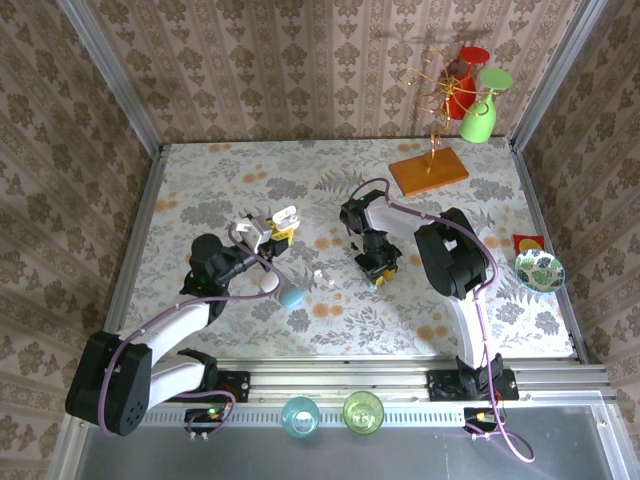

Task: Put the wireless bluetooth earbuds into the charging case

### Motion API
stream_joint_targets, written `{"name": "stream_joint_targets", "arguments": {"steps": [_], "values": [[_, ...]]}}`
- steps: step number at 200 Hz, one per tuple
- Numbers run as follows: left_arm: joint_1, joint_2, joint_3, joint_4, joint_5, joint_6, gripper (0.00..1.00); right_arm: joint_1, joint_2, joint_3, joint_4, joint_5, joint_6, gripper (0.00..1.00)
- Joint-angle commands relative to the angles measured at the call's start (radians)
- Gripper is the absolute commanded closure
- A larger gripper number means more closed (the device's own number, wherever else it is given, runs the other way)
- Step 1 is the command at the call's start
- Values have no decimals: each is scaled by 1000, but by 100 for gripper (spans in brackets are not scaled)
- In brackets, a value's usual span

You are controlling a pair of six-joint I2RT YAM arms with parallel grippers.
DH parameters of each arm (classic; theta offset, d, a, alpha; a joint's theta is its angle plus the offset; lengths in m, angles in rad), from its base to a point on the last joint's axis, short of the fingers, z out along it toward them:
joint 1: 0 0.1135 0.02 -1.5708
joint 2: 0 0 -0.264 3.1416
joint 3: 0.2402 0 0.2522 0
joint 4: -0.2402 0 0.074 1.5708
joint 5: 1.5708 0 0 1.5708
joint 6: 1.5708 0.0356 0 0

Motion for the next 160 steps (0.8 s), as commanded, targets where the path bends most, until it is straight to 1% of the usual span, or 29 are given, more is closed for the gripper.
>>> {"name": "stream_joint_targets", "arguments": {"steps": [1, 29, 39, 47, 65, 104, 131, 160], "values": [[-6, -3, -2, 17, 0, 16, 100, -1, -29, -18, 42, 37, 0, 75], [-5, 8, 2, 23, 3, 15, 100, 0, -122, -56, 81, 17, 18, 74], [-6, 15, 4, 29, 6, 12, 100, -1, -140, -67, 93, -4, 18, 72], [-6, 22, 7, 38, 8, 10, 100, -1, -139, -71, 96, -17, 17, 71], [-7, 38, 12, 59, 15, 1, 100, 0, -109, -74, 88, -11, 18, 72], [-7, 17, 12, 38, 15, 3, 100, 0, -60, -86, 62, 49, 20, 72], [-7, 10, 10, 24, 11, 10, 100, 0, -80, -76, 66, 30, 18, 71], [-8, 14, 16, 23, 11, 11, 100, 0, -105, -38, 50, 16, 11, 66]]}}
